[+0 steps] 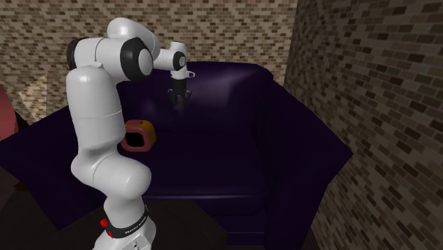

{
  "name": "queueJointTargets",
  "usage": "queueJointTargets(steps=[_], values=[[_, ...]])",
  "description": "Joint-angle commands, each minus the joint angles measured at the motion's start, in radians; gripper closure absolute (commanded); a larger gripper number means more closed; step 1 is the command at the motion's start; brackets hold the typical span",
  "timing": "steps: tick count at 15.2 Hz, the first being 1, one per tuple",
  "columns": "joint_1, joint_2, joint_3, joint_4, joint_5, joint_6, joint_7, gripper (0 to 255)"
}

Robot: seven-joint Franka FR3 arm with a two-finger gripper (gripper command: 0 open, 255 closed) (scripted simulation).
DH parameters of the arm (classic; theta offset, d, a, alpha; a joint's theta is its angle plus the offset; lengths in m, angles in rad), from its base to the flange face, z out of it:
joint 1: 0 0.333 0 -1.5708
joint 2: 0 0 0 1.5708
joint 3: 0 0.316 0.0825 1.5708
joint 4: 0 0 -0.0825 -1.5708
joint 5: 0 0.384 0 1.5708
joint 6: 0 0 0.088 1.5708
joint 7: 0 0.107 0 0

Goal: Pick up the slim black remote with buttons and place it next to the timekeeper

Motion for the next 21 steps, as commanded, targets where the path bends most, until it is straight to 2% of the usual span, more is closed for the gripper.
queueJointTargets(steps=[1, 6, 11, 16, 17, 21], values=[[0.027, 0.038, 0.018, 0.047, -0.011, -0.006, 0.05, 255], [0.1, 0.148, 0.054, 0.19, -0.047, -0.036, 0.164, 255], [0.186, 0.283, 0.077, 0.38, -0.092, -0.089, 0.271, 255], [0.291, 0.459, 0.084, 0.648, -0.141, -0.18, 0.362, 255], [0.332, 0.533, 0.084, 0.769, -0.159, -0.226, 0.387, 255], [0.324, 0.526, 0.083, 0.703, -0.158, -0.167, 0.387, 255]])
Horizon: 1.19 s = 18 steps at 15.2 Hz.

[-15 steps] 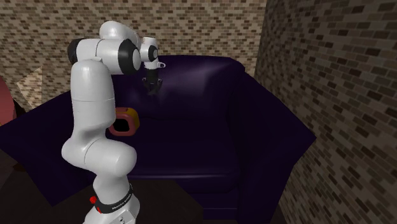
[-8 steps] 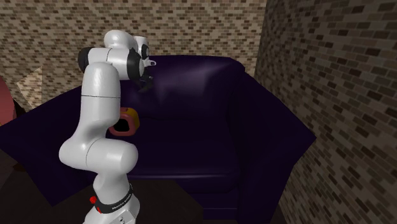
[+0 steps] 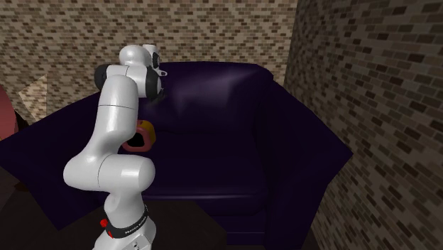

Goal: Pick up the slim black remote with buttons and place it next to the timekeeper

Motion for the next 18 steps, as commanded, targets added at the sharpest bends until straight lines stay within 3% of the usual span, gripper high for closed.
queueJointTargets(steps=[1, 18], values=[[0.005, 0.011, 0.003, -0.005, -0.002, 0.085, 0.003, 255], [-0.009, 0.046, -0.004, -0.18, -0.013, 0.292, 0.003, 255]])
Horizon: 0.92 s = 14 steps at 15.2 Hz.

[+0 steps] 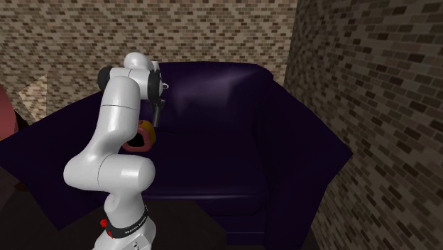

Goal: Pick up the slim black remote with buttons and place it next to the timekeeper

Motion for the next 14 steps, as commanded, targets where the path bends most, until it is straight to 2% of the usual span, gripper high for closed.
queueJointTargets(steps=[1, 14], values=[[0.001, 0.011, -0.002, -0.012, -0.003, 0.023, 0.001, 255], [0.004, 0.083, -0.014, -0.071, -0.019, 0.152, 0.003, 255]])
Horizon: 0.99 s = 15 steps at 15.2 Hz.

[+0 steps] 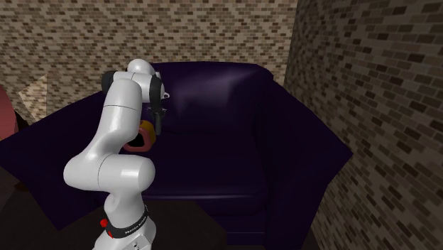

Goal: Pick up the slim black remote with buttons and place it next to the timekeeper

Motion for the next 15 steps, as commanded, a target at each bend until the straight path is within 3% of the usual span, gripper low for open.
queueJointTargets(steps=[1, 15], values=[[-0.001, 0.025, -0.005, -0.013, -0.005, 0.045, 0.001, 255], [0.013, 0.107, -0.027, -0.022, -0.012, 0.136, -0.001, 255]])
